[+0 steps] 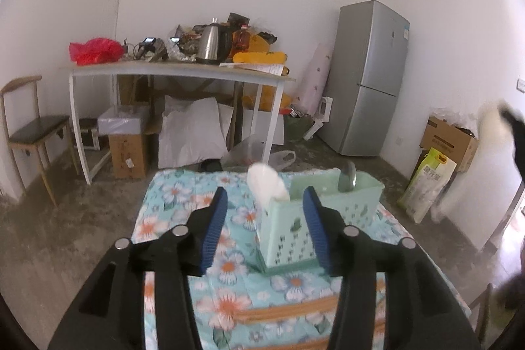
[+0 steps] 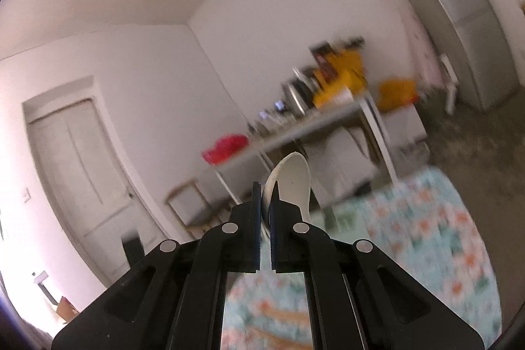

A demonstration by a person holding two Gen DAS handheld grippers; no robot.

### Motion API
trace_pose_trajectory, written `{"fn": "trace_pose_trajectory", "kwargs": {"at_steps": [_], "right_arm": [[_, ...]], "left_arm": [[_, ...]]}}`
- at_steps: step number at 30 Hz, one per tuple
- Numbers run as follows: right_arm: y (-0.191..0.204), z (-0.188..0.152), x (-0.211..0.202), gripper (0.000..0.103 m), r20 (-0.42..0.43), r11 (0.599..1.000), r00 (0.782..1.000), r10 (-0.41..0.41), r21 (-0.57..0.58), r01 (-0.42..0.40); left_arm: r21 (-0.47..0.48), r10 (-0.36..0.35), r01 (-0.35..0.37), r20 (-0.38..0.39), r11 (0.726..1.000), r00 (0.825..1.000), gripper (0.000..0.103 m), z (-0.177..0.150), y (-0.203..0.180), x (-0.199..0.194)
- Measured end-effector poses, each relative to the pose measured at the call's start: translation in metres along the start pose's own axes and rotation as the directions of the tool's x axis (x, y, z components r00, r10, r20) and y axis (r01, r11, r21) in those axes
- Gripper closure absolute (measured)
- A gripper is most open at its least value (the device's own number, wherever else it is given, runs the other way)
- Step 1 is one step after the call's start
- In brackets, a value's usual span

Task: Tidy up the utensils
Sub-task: 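Lower the white ladle into the green holder and open the right tool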

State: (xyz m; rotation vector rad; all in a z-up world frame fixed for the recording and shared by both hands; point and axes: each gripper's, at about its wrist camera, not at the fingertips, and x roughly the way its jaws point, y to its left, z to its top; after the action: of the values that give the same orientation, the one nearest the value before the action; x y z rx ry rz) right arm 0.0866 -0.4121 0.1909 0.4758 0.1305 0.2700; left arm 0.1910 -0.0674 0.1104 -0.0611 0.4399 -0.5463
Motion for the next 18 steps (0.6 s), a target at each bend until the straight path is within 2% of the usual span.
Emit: {"fn": "trace_pose_trajectory", "kwargs": {"at_steps": [4,7,13,18], "right_arm": [[-0.009,0.02,0.035,0.1,0.028,0.998,0.997,0.066,0.019,-0.067],[-0.022,0.02,0.068,0.1,0.0,0.996,0.997,0.08,0.05,-0.08],[-0.049,0.0,0.116,0.1,-0.075,0.994,0.996,0.049,0.104,-0.041],[-0.081,-0.028,0.134,0.1,-0.138,0.971,0.988,0.07,0.238,-0.036]], "left_arm": [[-0.014,-0.003,0.003,-0.01,1.0,1.0,0.049,-0.022,0.001,-0.009],[-0.021,0.002,-0.002,-0.021,1.0,1.0,0.048,-0.033,0.005,-0.01],[-0.032,0.014,-0.015,-0.044,0.999,0.999,0.048,-0.044,0.017,-0.01],[-0.04,0.018,-0.02,-0.045,0.999,0.999,0.048,-0.044,0.021,-0.011]]}}
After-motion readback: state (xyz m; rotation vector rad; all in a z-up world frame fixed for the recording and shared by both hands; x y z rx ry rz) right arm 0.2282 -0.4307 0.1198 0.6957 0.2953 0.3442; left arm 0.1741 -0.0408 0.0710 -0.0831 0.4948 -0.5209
